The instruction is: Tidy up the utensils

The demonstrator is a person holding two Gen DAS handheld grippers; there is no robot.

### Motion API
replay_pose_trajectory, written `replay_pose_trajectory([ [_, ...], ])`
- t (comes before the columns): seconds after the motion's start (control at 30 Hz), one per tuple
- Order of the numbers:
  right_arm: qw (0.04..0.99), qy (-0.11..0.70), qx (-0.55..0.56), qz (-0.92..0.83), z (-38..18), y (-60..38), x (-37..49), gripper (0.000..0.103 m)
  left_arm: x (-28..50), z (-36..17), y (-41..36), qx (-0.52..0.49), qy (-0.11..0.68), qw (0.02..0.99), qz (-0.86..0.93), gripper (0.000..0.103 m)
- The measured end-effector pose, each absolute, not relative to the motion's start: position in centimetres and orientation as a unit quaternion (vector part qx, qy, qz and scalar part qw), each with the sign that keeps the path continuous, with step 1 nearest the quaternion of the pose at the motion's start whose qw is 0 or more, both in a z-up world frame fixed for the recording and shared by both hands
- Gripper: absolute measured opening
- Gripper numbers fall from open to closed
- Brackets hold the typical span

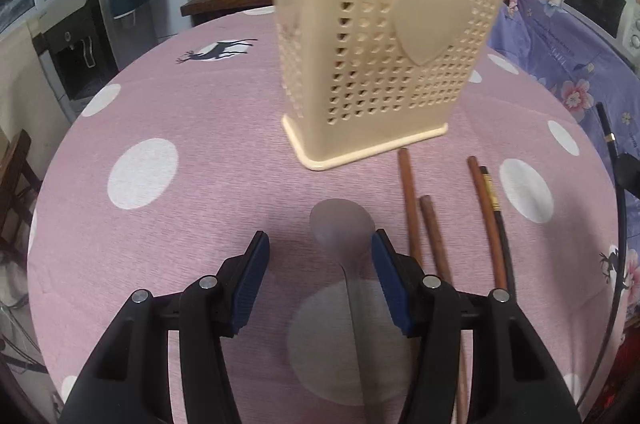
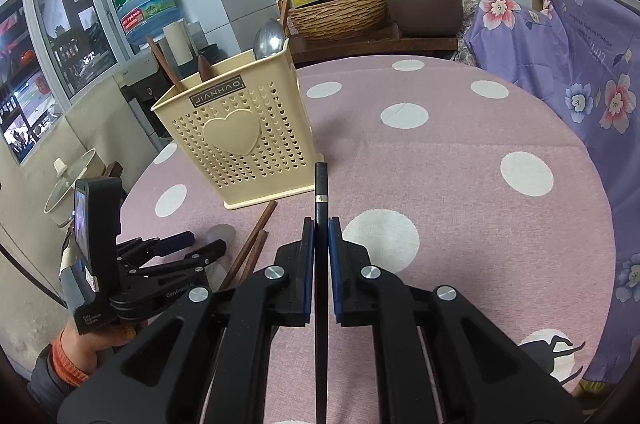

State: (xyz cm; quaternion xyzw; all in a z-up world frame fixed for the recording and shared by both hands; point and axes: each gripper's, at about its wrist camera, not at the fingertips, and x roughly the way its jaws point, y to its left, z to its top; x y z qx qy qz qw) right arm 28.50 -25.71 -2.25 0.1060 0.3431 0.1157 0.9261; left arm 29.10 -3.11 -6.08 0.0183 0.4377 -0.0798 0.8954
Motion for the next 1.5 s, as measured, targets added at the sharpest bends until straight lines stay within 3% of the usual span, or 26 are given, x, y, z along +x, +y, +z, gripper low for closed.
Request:
replay_pose_trajectory([
  [0.1, 0.926, 0.343, 0.107, 0.115, -2.3, -25.7, 28.5, 0.008, 29.1, -5.9, -2.4, 0.001, 0.443, 0.893, -0.080, 0.053],
  [0.23, 0.929, 0.337, 0.103, 0.113, -2.0, -25.7, 28.3, 0.008, 28.9, -6.0, -3.1, 0.011, 0.449, 0.891, -0.070, 0.065],
  [0.33, 0.932, 0.331, 0.098, 0.112, -1.7, -25.5, 28.0, 0.008, 28.8, -6.2, -3.9, 0.020, 0.450, 0.891, -0.059, 0.065],
  [0.43, 0.933, 0.327, 0.095, 0.112, -1.5, -25.3, 27.8, 0.008, 29.0, -6.1, -4.4, 0.021, 0.451, 0.891, -0.050, 0.052],
  [0.67, 0.933, 0.328, 0.099, 0.114, -1.7, -25.1, 27.7, 0.008, 30.3, -5.9, -4.9, 0.020, 0.465, 0.884, -0.048, 0.045],
  [0.73, 0.932, 0.328, 0.100, 0.115, -1.7, -25.1, 27.7, 0.008, 30.6, -5.8, -5.1, 0.026, 0.465, 0.884, -0.047, 0.037],
  [1.1, 0.934, 0.322, 0.105, 0.111, -1.6, -25.7, 27.6, 0.008, 30.2, -4.8, -4.3, -0.010, 0.437, 0.897, -0.066, 0.036],
  [1.5, 0.946, 0.269, 0.113, 0.144, 2.3, -26.8, 25.9, 0.008, 24.4, 4.1, -0.5, -0.057, 0.298, 0.950, -0.079, 0.036],
])
